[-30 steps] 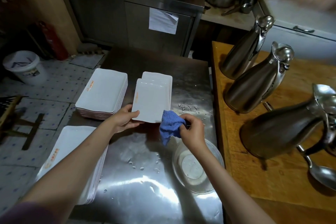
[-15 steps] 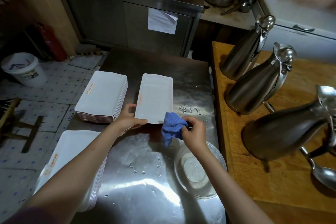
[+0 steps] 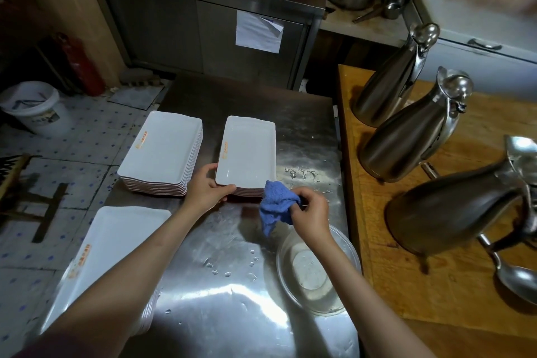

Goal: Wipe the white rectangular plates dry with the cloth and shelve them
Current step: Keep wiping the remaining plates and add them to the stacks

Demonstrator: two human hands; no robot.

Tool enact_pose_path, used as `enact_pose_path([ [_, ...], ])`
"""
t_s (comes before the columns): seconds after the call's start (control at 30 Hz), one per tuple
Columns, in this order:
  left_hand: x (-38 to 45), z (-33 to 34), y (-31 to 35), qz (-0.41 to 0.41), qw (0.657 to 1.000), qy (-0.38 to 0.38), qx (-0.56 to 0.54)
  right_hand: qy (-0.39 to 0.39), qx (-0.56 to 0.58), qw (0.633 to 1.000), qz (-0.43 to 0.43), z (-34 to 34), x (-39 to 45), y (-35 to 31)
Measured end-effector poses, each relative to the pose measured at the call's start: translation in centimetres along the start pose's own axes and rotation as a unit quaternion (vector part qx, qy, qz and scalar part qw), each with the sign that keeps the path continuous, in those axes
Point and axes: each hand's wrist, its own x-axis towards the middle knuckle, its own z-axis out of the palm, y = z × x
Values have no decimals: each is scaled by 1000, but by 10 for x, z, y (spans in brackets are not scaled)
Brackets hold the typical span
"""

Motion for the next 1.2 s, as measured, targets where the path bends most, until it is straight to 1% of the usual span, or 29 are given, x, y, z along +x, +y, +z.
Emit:
enact_pose_path([
  [0.07, 2, 2, -3, 10, 999, 30, 12, 0, 0, 1000, 0, -1, 0, 0],
  [0.13, 4, 3, -4, 20, 999, 41, 19, 1, 1, 1000, 2, -2, 1, -1],
  [0.27, 6, 4, -9, 20, 998, 47, 31, 3, -1, 1000, 0, -2, 0, 0],
  [0.5, -16, 4, -21, -4, 998, 56, -3, -9, -9, 1000, -12, -6, -8, 0],
  [0.57, -31, 6, -26, -20, 999, 37, -18, -18, -14, 1000, -14, -5, -15, 1],
  [0.67, -62, 12, -30, -56, 997, -20, -46, -43, -33, 998, -15, -4, -26, 7],
  [0.77, -95, 17, -28, -93, 984, -103, -110, -60, -55, 997, -13, -4, -38, 13],
  [0.83, -114, 20, -24, -99, 976, -132, -145, -78, -62, 995, -12, -3, -46, 13],
  [0.9, -130, 25, -19, -99, 970, -138, -171, -94, -60, 994, -9, 0, -53, 13],
  [1.03, -152, 29, -18, -101, 969, -114, -194, -114, -40, 993, 3, 8, -70, 14],
  [1.2, -173, 21, -32, -114, 974, -84, -176, -134, -36, 990, 4, 14, -96, 16],
])
